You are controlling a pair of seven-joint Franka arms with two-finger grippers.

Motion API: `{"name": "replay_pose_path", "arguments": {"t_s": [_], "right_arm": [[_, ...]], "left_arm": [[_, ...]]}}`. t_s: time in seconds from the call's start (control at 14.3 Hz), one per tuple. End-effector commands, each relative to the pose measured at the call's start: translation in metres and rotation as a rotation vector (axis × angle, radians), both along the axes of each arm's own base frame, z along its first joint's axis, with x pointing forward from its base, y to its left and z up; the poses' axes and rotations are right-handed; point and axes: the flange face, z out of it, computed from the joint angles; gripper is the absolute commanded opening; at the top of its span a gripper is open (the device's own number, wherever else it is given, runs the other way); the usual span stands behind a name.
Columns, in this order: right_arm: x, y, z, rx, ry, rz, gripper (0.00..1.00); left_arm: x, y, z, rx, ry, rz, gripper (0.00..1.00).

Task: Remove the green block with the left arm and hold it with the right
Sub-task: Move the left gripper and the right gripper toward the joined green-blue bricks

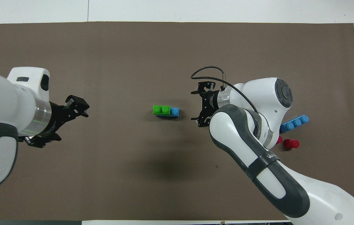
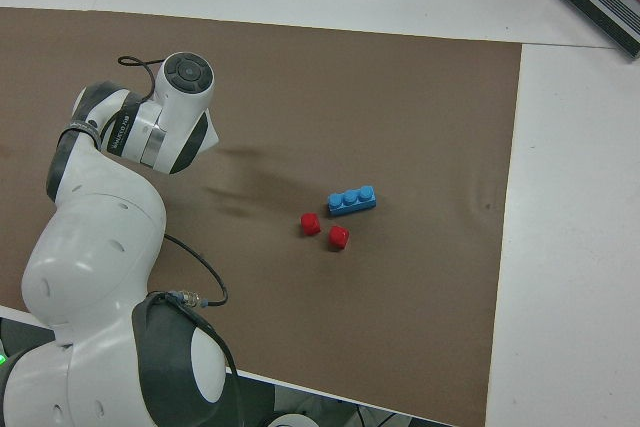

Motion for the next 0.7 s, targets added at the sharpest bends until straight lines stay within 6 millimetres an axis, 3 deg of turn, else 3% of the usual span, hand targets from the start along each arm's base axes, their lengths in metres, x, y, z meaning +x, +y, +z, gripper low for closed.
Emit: {"name": "replay_pose_path", "arguments": {"t_s": [0.0,0.21,0.35,0.63], "right_arm": [[-0.005,0.019,-0.022,0.004,-0.028,-0.006,1.00],[-0.006,0.026,-0.034,0.000,-0.020,-0.009,1.00],[-0.007,0.030,-0.041,-0.007,-0.022,-0.008,1.00],[-0.011,0.041,-0.056,-0.014,-0.022,-0.018,1.00]], "left_arm": [[-0.027,-0.031,-0.015,-0.018,-0.035,0.220,1.00],[-0.032,-0.064,-0.025,-0.053,-0.077,0.482,1.00],[-0.027,-0.072,-0.035,-0.062,-0.078,0.596,1.00],[-0.012,-0.110,-0.087,-0.066,-0.055,0.727,1.00]]}}
